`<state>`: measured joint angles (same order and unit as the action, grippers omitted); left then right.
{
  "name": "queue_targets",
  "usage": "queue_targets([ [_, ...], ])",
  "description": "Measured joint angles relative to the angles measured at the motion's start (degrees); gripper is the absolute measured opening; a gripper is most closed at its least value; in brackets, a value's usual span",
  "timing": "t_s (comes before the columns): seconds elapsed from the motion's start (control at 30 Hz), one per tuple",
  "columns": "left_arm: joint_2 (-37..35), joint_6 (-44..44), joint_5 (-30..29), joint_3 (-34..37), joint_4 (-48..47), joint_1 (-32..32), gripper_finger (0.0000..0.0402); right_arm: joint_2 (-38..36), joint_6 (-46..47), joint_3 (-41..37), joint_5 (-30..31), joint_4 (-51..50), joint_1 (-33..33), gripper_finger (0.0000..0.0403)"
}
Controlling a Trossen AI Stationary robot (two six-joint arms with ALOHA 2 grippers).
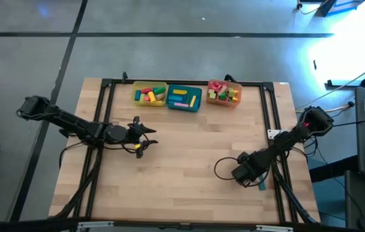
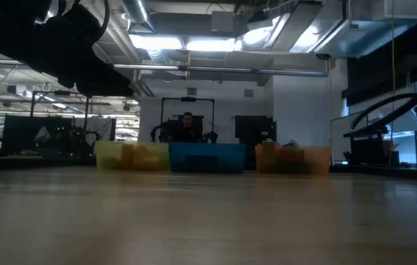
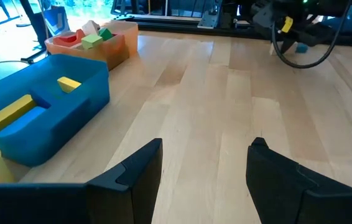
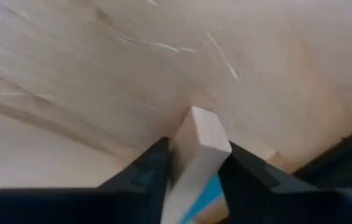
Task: Sort blocks by size
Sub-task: Put the brown rectangle block into the blue bin
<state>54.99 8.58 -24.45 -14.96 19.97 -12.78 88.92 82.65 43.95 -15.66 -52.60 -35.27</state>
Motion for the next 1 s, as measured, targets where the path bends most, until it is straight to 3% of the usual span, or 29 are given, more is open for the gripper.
queue_targets([
  [0.17,0.00,0.00,-0.02,0.00,0.00,0.02,0.0198,0.02,-0.04,-1.05,0.58,1.83,0.00,0.0065],
  [0.43,0.00,0.00,0.00,0.00,0.04,0.03,0.0198,0.02,0.07,1.93,4.90,2.58,0.13,0.0062],
  [0.63,0.00,-0.01,-0.02,0.00,0.14,0.07,0.0198,0.02,0.65,6.18,19.66,7.86,4.34,0.0071],
  [0.83,0.00,-0.01,-0.04,0.00,0.20,0.07,0.0198,0.02,-13.65,7.93,38.95,23.04,13.90,0.0065],
  [1.0,0.00,0.00,-0.04,0.00,0.22,0.07,0.0198,0.26,-34.89,7.95,43.00,43.14,25.54,0.0069],
])
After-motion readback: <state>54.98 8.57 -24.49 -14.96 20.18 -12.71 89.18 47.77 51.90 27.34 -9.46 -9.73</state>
